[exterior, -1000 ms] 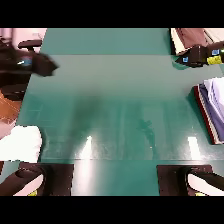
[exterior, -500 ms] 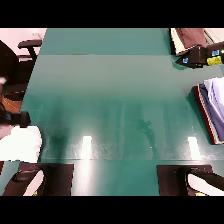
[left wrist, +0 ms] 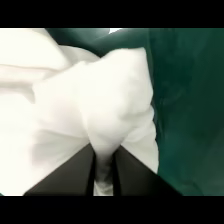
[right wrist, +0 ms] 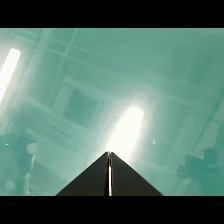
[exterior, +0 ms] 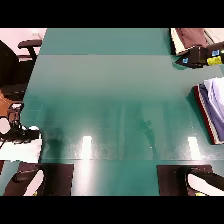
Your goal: Fold the shirts.
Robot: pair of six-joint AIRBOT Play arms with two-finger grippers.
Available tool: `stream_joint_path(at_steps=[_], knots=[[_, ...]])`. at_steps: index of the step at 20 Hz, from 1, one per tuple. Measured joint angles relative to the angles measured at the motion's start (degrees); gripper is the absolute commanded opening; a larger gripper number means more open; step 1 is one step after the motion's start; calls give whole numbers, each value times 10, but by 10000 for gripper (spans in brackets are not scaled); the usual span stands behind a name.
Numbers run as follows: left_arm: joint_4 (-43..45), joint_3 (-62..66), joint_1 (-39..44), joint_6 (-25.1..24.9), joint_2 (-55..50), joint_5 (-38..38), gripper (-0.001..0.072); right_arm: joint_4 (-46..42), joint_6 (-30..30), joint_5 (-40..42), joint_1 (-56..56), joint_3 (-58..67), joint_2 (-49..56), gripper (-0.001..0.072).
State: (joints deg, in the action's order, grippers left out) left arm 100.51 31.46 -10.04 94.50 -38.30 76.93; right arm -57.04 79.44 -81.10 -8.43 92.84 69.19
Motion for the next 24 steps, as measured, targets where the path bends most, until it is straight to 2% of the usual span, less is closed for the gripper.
stream_joint_path(at_steps=[3, 5, 10, 14, 17, 18, 19, 20, 24], knots=[[-12, 94, 15, 5, 2, 16, 29, 1, 0, 11, 0, 0, -6, 15], [-34, 193, 54, 6, 3, 24, 28, 3, 0, 34, 0, 0, -20, 14], [-61, 422, 216, 12, -24, 5, 28, 5, 0, 116, 4, 0, -67, 14], [-63, 527, 348, 14, -116, -9, 29, 5, 0, 151, 33, 0, -95, 14], [-65, 561, 443, 14, -223, -33, 35, 5, 0, 156, 70, 0, -112, 14], [-69, 567, 471, 14, -263, -44, 132, 5, 0, 156, 82, 0, -117, 14], [-76, 570, 495, 14, -299, -54, 510, 5, 0, 156, 94, 0, -122, 14], [-86, 574, 516, 11, -336, -71, 664, 5, 0, 153, 106, 0, -126, 14], [-112, 580, 536, 1, -431, -136, 664, 5, 0, 122, 140, 0, -132, 14]])
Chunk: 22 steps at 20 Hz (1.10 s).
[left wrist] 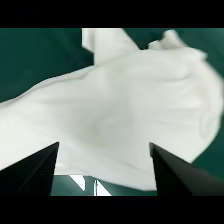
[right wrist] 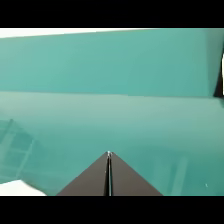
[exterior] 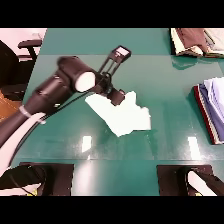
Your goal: Fold the shirts.
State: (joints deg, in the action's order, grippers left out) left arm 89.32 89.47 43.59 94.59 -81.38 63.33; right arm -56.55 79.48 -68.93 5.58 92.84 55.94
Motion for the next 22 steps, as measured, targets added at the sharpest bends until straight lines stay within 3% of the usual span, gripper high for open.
stream_joint_path(at_steps=[6, 10, 19, 21, 22], knots=[[-48, 2, -136, -12, -45, -44, 664, 0, 0, -26, 11, -4, -2, 14], [-148, 2, -230, -67, -96, -23, 664, 0, 0, -37, 14, -42, -3, 14], [-229, 2, -286, -144, -212, 54, 658, 49, 0, -44, 14, -179, -3, 15], [-240, 2, -285, -155, -219, 59, 245, 51, 0, -44, 14, -211, -3, 14], [-245, 2, -284, -159, -221, 60, 80, 51, 0, -44, 15, -229, -3, 15]])
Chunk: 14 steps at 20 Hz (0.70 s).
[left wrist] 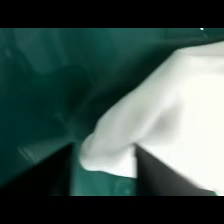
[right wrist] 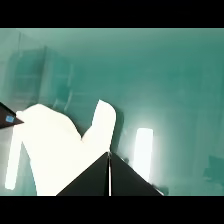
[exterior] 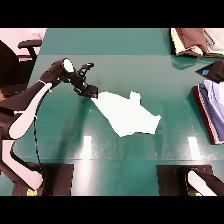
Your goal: Fold the shirts.
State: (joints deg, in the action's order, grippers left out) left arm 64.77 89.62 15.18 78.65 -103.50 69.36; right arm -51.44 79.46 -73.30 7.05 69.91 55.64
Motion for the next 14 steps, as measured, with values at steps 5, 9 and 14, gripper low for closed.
stream_joint_path(at_steps=[5, 9, 14], knots=[[-15, 14, -1, -10, -4, -3, 32, -14, 0, 2, 0, -108, 5, 38], [-20, 54, 0, -12, -4, 10, 32, -30, 10, 5, -4, -209, 43, 494], [-22, 81, 0, -13, -4, 20, 32, -5, 10, 24, -68, -292, 128, 486]])
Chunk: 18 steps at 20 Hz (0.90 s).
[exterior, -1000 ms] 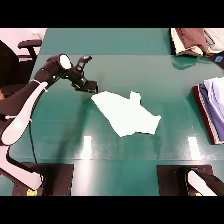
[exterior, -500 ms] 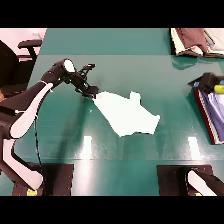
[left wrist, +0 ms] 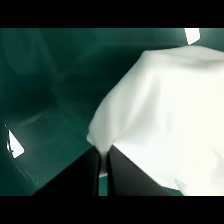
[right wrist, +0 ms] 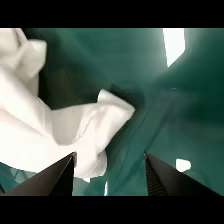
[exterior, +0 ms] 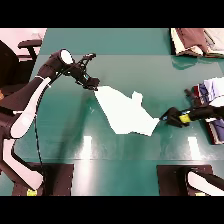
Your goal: Fold the shirts.
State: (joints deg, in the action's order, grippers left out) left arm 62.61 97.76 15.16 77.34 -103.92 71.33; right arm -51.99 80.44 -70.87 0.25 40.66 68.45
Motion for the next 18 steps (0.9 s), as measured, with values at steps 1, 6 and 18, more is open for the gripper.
stream_joint_path(at_steps=[1, 6, 18], knots=[[0, 2, 0, 0, 0, 1, 31, 4, -2, 6, -21, -5, 17, 403], [1, 6, -1, 0, 19, 2, 31, -6, -7, 41, -99, 27, 57, 14], [29, 87, -2, -3, 398, -59, 30, -48, 0, -36, -4, 439, -172, 12]])
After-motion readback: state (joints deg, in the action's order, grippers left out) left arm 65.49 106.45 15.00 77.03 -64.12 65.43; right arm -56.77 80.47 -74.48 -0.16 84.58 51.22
